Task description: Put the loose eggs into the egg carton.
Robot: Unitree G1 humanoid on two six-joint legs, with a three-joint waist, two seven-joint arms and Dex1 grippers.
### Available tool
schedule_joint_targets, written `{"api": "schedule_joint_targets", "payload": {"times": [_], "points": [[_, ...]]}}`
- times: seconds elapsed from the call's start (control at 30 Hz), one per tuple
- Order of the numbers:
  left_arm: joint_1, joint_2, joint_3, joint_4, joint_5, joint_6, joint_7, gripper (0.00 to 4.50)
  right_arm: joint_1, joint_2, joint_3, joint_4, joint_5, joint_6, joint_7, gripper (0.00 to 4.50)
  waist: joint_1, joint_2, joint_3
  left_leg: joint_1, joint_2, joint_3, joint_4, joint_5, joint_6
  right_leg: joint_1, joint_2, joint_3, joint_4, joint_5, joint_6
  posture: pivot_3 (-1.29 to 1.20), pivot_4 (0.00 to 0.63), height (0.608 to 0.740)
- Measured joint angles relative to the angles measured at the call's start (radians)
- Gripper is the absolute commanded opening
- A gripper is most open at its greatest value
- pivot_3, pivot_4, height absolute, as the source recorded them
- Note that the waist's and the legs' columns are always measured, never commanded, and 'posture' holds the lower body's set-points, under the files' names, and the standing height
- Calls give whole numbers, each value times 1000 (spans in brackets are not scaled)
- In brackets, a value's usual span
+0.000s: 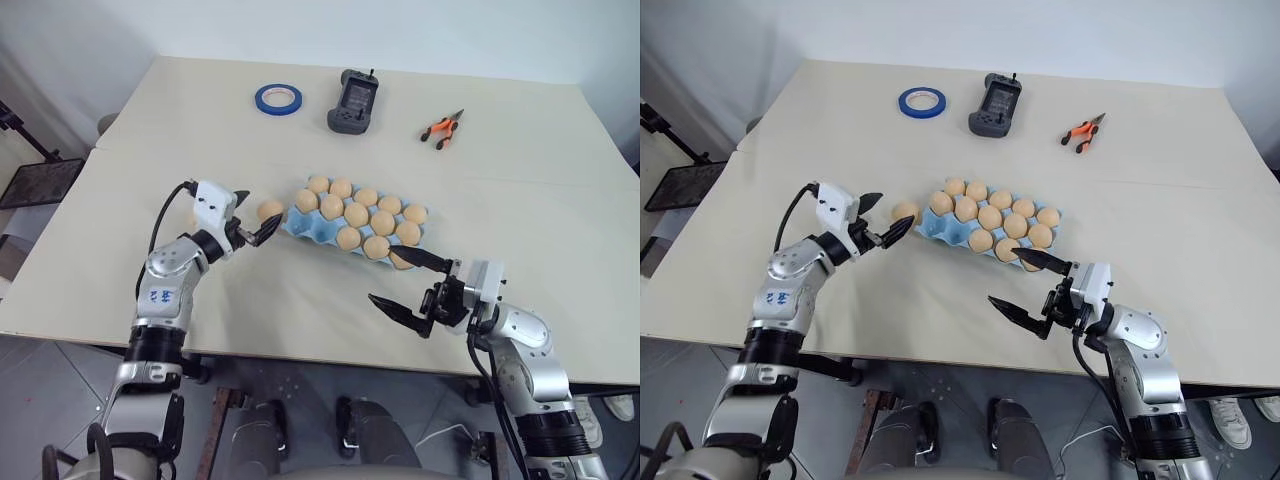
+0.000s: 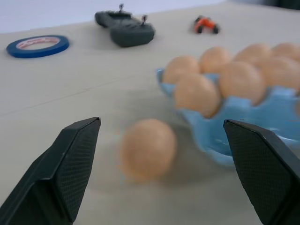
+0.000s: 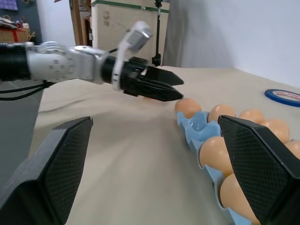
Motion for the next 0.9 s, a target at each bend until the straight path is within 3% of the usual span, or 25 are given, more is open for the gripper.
{"api": "schedule_joint_targets", "payload": {"times": [0.2,0.43,0.53,0.77,0.9], "points": [[-181,-18,-9,333,60,-99,37,4477,19,0,-2,-26,-3,0,-18,4500,2,0,0,-1,0,0,2,0,0,0,0,-1,0,0,0,0,150,740],[-287,-66,-10,557,90,-181,27,4477,22,0,-2,-29,-7,-2,-35,4500,1,0,0,-1,0,0,2,0,1,-1,1,-1,0,0,1,0,150,740],[-300,-74,-12,603,104,-184,33,3891,22,0,-3,-31,-7,-2,-40,4500,1,0,0,-1,0,0,3,0,1,-1,1,-2,1,0,1,0,150,740],[-306,-75,-3,634,104,-199,37,1801,27,0,-6,-34,-7,-4,-50,4500,1,-1,0,-2,0,0,7,0,1,0,1,-1,4,0,1,0,150,740],[-299,-72,12,627,100,-245,36,1378,30,0,-6,-34,-10,-5,-53,4500,1,-1,0,-2,0,0,8,0,1,0,1,-1,5,0,1,0,150,740]]}}
